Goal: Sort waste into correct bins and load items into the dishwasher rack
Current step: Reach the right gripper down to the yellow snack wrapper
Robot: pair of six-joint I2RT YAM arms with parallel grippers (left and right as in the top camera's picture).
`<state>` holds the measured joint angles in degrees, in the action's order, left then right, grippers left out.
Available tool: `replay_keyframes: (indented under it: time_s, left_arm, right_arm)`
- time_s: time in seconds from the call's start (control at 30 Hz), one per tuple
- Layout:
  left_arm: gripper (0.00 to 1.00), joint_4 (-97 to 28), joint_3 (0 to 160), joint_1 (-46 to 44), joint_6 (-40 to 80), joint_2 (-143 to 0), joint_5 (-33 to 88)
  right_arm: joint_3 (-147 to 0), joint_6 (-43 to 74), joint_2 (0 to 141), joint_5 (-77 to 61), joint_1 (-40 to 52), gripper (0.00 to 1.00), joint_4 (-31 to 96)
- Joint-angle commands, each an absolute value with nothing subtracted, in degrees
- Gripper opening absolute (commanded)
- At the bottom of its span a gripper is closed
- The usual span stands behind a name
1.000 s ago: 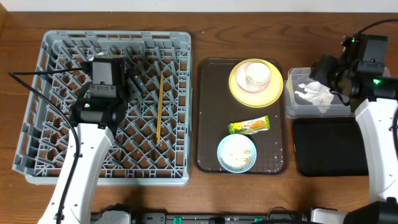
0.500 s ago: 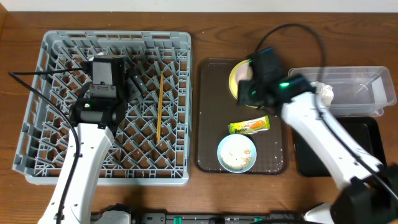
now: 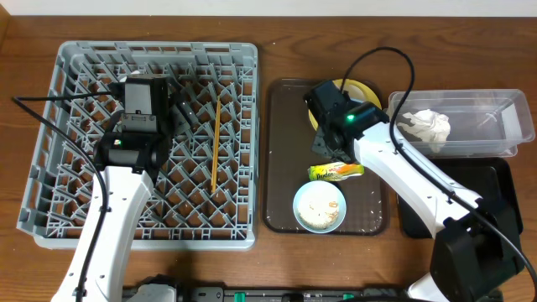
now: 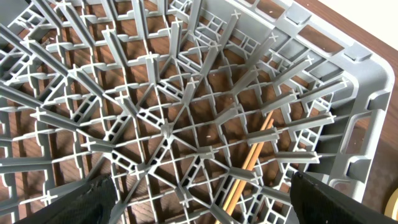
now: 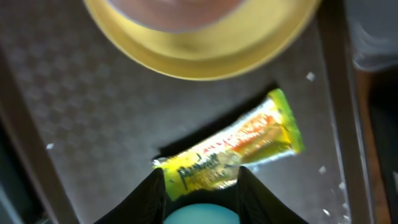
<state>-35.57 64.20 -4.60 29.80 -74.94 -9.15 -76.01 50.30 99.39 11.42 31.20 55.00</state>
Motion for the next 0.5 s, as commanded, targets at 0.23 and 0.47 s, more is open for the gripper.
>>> replay_keyframes:
  time_s: [0.23, 0.47]
  left_arm:
    - [0.91, -35.53, 64.73, -4.45, 29.69, -74.85, -9.21]
    - [0.91, -35.53, 64.73, -4.45, 29.69, -74.85, -9.21]
  right_arm:
    - [-72.73, 63.22, 99.94, 18.44, 30.65, 0.39, 57.58]
    - [-65.65, 66.78, 99.94, 18.44, 30.65, 0.31, 51.44]
